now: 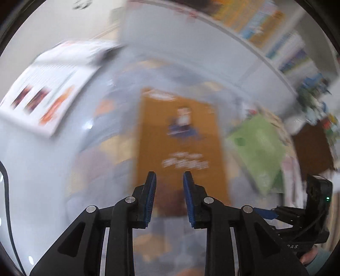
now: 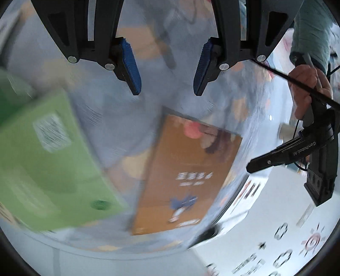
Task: Organize books
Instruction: 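Lift the orange book and lay it flat on the table, open left gripper, then grasp the green book by its edge with the left gripper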
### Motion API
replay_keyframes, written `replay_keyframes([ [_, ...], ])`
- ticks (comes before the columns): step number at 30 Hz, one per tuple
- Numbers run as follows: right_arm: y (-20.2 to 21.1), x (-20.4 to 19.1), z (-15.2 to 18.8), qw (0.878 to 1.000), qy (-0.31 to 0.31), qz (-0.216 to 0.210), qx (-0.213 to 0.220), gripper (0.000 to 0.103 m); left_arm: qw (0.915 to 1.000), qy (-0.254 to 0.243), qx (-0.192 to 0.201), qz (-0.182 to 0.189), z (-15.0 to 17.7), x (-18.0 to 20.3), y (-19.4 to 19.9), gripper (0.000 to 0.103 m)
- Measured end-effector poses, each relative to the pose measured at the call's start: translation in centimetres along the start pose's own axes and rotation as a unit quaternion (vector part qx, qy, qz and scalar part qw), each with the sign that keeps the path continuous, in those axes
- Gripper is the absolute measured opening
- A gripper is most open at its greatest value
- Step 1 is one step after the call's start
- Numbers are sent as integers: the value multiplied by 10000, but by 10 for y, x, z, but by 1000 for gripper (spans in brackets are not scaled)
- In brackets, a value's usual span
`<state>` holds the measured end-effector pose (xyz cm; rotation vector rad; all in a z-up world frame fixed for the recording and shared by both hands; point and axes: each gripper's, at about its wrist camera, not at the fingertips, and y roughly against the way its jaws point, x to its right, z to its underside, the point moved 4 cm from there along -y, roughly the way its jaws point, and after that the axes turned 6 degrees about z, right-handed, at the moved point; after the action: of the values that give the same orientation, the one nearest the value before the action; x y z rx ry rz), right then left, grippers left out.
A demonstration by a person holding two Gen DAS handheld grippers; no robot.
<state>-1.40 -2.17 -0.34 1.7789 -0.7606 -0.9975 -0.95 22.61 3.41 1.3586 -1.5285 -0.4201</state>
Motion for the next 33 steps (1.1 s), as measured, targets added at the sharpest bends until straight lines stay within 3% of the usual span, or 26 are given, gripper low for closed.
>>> replay_keyframes([
  [3,27,30,3,9983,-475,108,333,52,9974,-406,-183,575,-17,49,-27,28],
  [8,61,85,-3,9885,-1139,522,841,54,9886,-946,-648,979,-47,114,-91,28],
  [15,66,131,-6,9730,-1777,988,1093,54,9886,-1142,-890,406,-73,131,-158,28],
  [17,63,136,-8,9710,-1828,1055,1122,46,9906,-969,-899,364,-77,126,-166,28],
  [19,60,138,-12,9703,-1797,1171,1121,45,9910,-811,-962,452,-79,124,-172,28],
  [27,48,137,-34,9721,-1699,1187,1099,47,9837,-937,-1334,752,-56,127,-164,29],
  [33,55,140,-10,9783,-1465,1125,937,47,9773,-1164,-1591,773,11,128,-134,29],
])
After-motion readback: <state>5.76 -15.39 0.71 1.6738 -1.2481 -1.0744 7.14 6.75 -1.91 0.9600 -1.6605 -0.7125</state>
